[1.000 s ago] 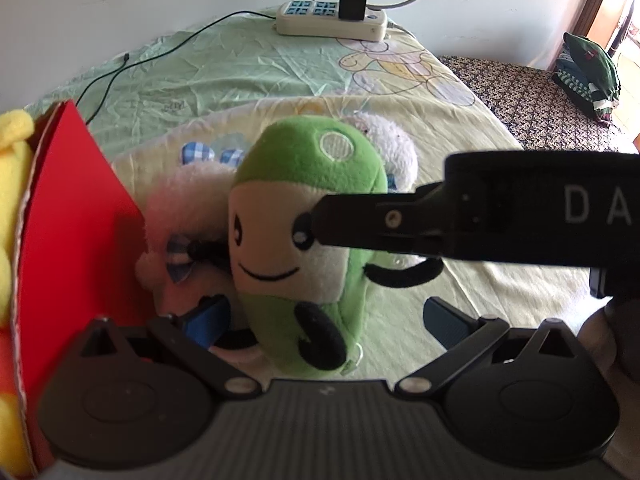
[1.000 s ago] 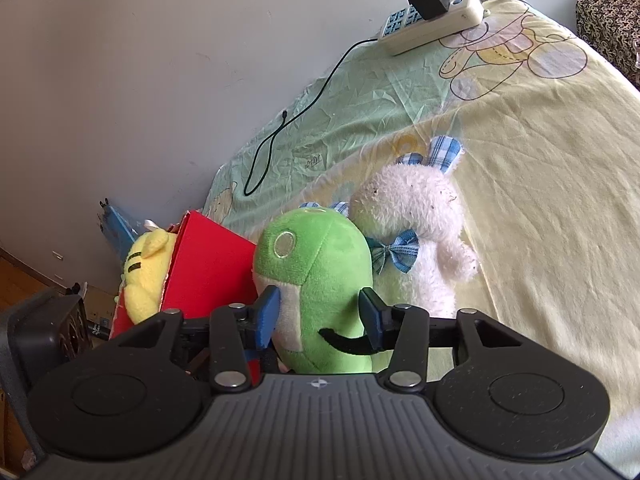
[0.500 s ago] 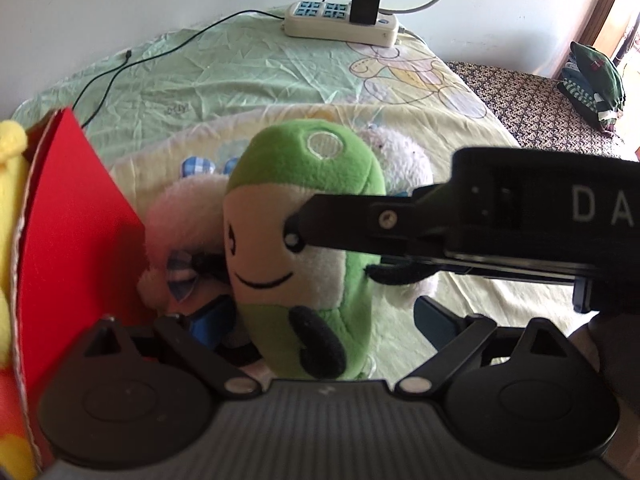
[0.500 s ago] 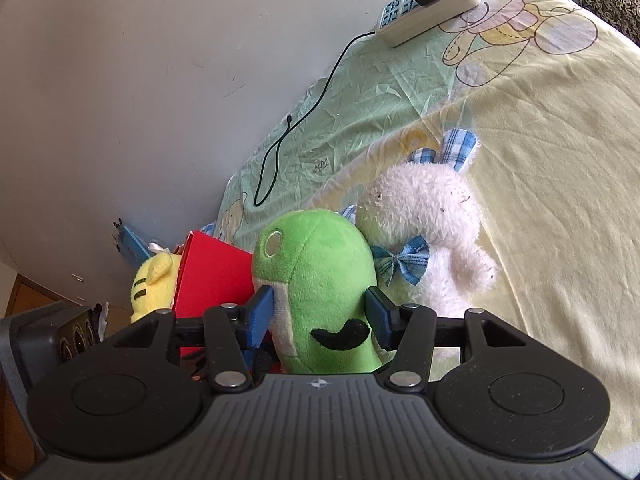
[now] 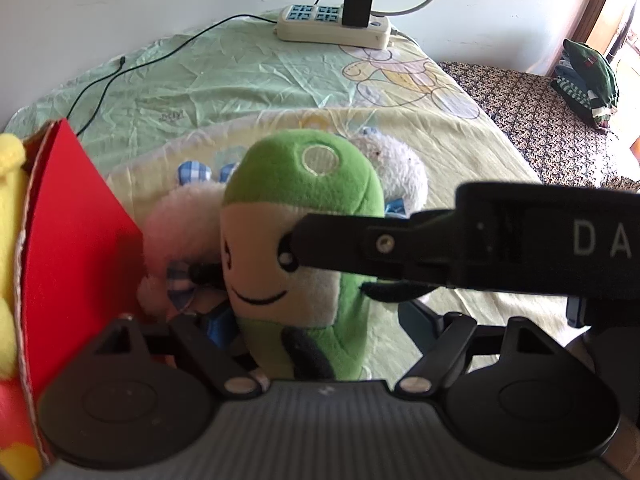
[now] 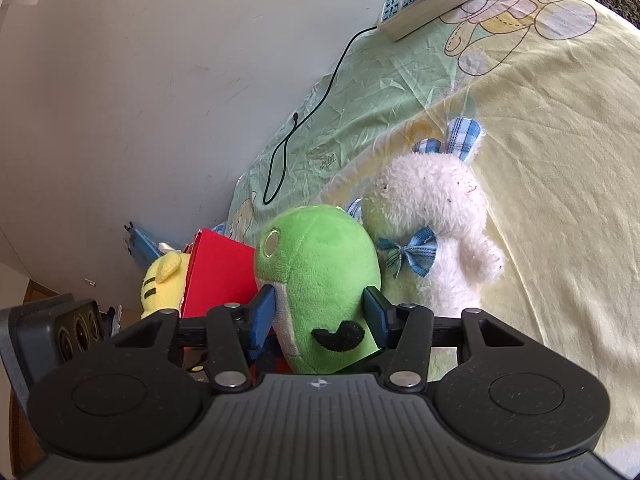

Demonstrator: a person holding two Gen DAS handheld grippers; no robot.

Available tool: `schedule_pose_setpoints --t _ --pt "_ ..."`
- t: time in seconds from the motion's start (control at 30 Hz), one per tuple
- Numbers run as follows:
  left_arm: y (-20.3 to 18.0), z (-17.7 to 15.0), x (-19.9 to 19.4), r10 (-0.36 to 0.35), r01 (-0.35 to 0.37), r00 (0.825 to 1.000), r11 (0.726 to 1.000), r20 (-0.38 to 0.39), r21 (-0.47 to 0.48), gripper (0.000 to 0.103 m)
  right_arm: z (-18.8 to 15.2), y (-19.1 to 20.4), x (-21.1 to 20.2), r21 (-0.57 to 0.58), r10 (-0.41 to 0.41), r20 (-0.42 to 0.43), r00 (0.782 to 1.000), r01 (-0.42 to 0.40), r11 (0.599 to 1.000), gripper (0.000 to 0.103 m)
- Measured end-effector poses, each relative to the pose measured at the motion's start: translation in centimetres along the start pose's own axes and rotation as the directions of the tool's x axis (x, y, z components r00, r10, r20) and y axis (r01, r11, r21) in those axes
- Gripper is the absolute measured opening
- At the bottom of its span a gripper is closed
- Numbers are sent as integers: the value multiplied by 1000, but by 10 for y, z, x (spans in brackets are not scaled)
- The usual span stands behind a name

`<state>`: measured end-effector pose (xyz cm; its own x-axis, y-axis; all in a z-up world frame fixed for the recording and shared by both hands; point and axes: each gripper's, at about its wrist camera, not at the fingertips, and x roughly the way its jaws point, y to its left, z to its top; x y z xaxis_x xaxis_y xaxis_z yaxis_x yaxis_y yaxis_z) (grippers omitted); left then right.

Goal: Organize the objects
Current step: 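Close the right gripper on the green pickle plush's body, then lift the green pickle plush with the right gripper and carry it over the red box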

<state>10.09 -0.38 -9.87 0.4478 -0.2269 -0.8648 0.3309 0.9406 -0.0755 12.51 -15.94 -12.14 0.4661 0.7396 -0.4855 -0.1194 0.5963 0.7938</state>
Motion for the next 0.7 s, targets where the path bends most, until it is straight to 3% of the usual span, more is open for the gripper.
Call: schedule_pose_setpoints --t 0.3,0.7 --pt "-1 -13 -13 -51 50 999 998 -11 -32 80 -13 5 -15 -22 -2 -16 1000 2 1000 51" --pt "-12 -50 -34 -63 62 998 998 -28 -29 80 -42 8 -35 -21 -2 -77 997 0 1000 51"
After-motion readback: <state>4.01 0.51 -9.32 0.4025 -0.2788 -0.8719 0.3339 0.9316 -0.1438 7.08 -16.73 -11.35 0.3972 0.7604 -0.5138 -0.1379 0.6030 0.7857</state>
